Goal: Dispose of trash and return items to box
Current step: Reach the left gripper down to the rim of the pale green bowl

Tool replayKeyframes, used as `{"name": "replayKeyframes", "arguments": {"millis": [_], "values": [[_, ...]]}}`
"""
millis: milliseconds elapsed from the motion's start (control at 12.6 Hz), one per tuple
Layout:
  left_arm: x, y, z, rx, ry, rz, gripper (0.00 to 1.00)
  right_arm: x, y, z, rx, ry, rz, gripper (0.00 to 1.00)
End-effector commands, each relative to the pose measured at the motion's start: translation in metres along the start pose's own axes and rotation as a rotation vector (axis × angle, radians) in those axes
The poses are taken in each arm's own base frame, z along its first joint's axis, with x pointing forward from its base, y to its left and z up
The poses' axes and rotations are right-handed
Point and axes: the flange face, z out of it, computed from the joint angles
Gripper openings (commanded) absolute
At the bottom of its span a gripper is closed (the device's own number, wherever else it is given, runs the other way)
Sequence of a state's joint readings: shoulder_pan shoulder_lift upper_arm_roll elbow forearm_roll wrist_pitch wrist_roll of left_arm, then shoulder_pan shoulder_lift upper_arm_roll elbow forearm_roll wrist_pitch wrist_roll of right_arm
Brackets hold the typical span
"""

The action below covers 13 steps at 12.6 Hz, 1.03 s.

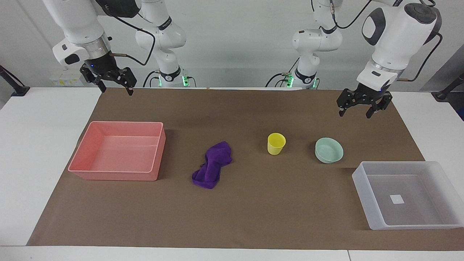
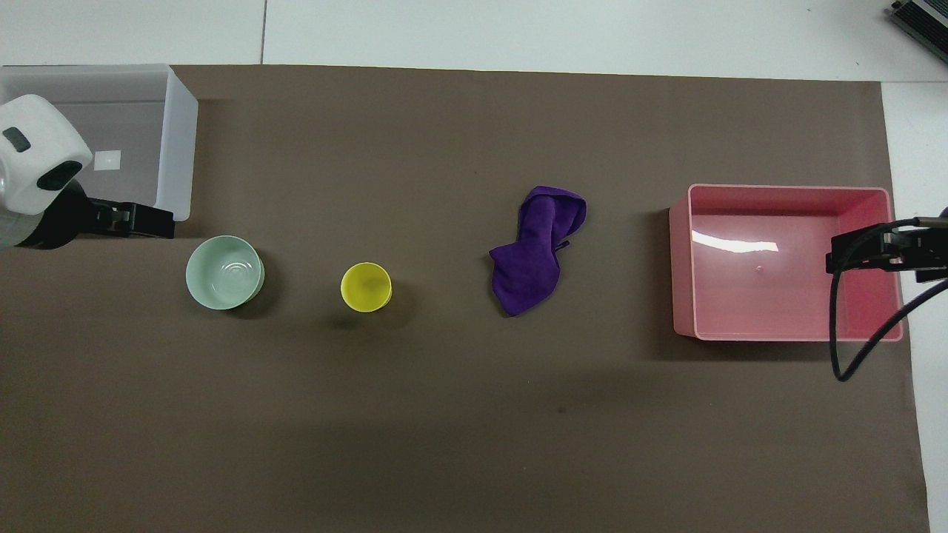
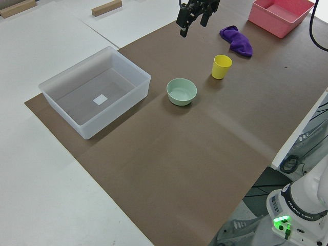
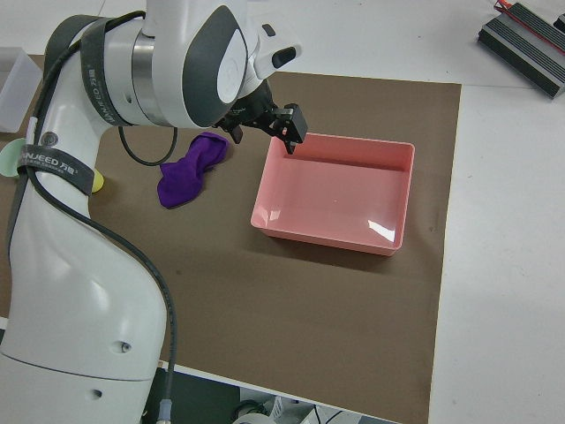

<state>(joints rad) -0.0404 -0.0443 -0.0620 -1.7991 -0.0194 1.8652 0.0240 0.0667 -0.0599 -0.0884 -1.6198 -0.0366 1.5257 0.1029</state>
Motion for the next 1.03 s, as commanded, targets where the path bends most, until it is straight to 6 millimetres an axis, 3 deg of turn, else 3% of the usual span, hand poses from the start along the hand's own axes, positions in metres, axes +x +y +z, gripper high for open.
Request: {"name": "replayKeyframes", "arguments": {"millis": [0, 397, 953], "values": [[-0.010, -0.013, 0.031, 0.021, 0.020, -0.031, 1.00, -0.005, 0.006, 0.000, 0.010, 0.007, -0.004, 1.00], [-0.022, -0.034, 0.125, 0.024, 0.075, -0.065, 1.00, -0.005, 0.006, 0.000, 0.009, 0.007, -0.004, 1.00], [-0.020, -0.054, 0.219, 0.019, 0.081, -0.092, 1.00, -0.006, 0.006, 0.002, 0.008, 0.004, -0.004, 1.00]]}}
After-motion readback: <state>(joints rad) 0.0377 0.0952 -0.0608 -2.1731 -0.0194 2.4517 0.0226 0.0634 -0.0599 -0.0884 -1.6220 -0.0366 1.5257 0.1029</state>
